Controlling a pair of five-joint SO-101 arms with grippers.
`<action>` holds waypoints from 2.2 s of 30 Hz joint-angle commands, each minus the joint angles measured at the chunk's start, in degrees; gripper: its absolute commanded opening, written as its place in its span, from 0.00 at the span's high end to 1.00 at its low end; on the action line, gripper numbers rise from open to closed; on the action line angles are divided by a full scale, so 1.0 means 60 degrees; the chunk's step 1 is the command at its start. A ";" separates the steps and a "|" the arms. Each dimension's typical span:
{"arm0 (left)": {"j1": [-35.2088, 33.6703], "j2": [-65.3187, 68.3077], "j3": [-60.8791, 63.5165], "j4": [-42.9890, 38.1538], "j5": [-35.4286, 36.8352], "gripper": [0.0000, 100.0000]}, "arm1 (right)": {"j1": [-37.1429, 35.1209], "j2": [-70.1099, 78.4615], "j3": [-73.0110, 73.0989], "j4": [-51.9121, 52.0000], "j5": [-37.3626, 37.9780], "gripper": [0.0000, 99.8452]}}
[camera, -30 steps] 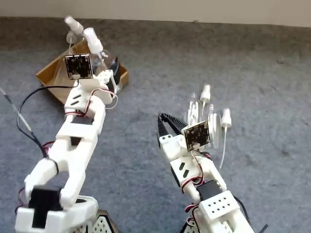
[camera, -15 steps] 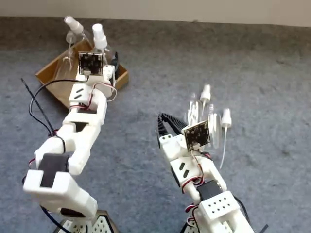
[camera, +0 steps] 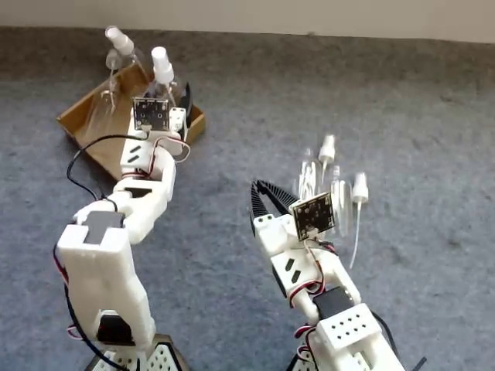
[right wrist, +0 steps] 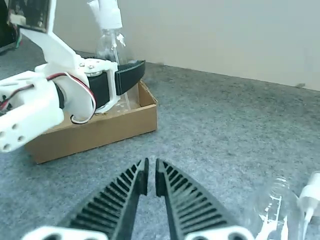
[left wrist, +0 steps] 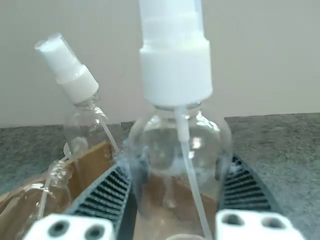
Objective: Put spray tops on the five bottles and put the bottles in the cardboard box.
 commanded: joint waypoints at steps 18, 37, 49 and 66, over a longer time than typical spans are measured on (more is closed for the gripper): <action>-0.0330 0.1985 -0.1927 -0.0337 -0.0088 0.93 | 0.0125 -0.0066 0.1429 0.0022 0.0073 0.97; -0.0374 0.1971 -0.1575 -0.0337 -0.0103 0.93 | 0.0125 -0.0066 0.1429 0.0022 0.0073 0.97; -0.0388 0.1956 -0.1531 -0.0337 -0.0103 0.90 | 0.0154 -0.0066 0.1429 0.0022 0.0073 0.97; -0.0476 0.1971 -0.1502 -0.0308 -0.0088 0.87 | 0.0154 -0.0066 0.1429 0.0022 0.0073 0.97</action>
